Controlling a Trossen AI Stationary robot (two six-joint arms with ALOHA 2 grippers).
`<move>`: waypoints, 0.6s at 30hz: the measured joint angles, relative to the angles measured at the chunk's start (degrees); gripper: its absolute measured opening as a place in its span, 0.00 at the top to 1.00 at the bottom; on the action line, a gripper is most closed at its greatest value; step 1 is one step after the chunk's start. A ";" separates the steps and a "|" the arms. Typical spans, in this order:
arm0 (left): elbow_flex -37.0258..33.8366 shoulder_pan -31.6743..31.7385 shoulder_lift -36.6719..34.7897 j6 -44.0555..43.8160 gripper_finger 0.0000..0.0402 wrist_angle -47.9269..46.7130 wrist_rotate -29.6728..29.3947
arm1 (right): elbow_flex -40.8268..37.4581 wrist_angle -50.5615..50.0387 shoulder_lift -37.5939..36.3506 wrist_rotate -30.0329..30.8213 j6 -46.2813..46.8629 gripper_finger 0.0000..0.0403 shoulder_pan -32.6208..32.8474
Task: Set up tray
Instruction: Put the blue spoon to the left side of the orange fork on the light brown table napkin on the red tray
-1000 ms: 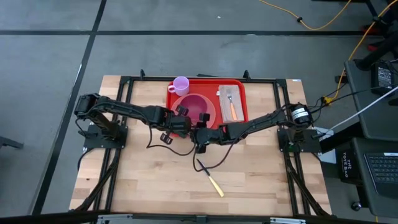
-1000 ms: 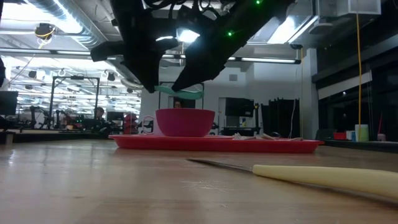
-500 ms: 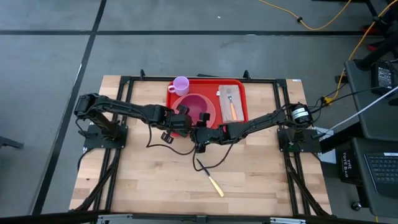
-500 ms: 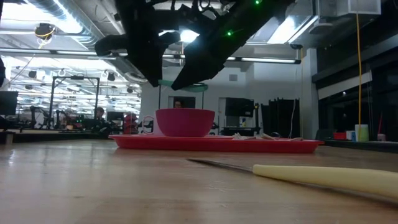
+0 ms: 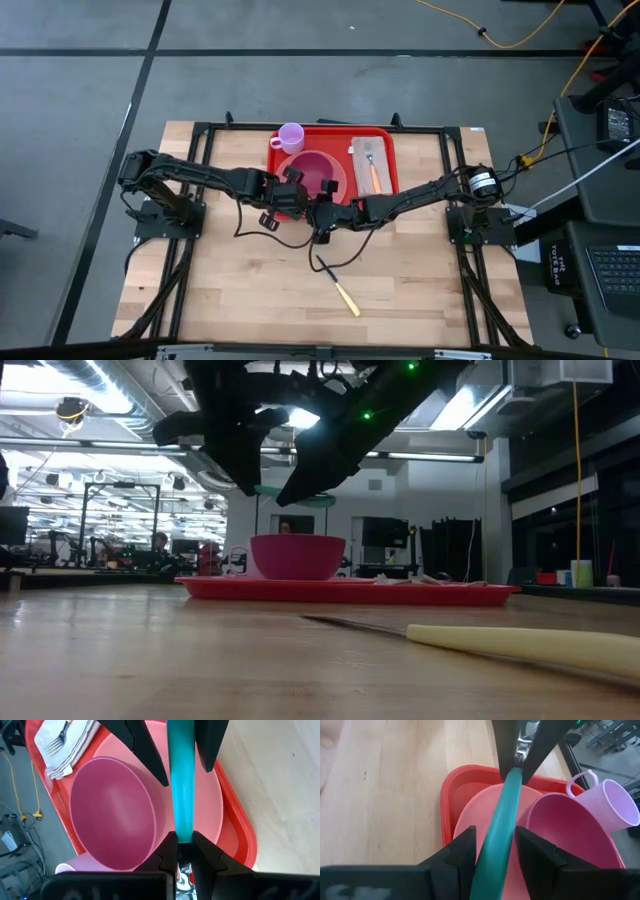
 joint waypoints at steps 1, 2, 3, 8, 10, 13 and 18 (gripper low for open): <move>0.00 -0.02 0.00 -0.11 0.96 -0.06 0.16 | 0.00 0.30 0.00 0.01 -0.03 0.65 0.00; 0.00 -0.02 -0.03 -0.23 0.96 -0.09 0.36 | 0.00 0.56 0.00 0.00 -0.07 0.65 0.00; 0.00 -0.01 -0.05 -0.27 0.96 -0.11 0.49 | -0.01 0.71 0.00 0.05 -0.08 0.65 0.00; 0.00 0.00 -0.07 -1.01 0.96 0.01 0.48 | -0.02 0.85 0.00 1.82 0.42 0.65 0.00; 0.00 0.00 -0.07 -1.36 0.96 0.02 0.48 | -0.01 0.93 0.00 2.08 1.21 0.66 0.00; 0.00 0.00 -0.07 -1.39 0.96 0.04 0.50 | 0.00 1.00 0.00 2.14 1.36 0.68 0.00; 0.02 0.00 -0.07 -2.86 0.96 0.15 0.68 | 0.00 1.05 0.00 3.01 1.44 0.73 0.00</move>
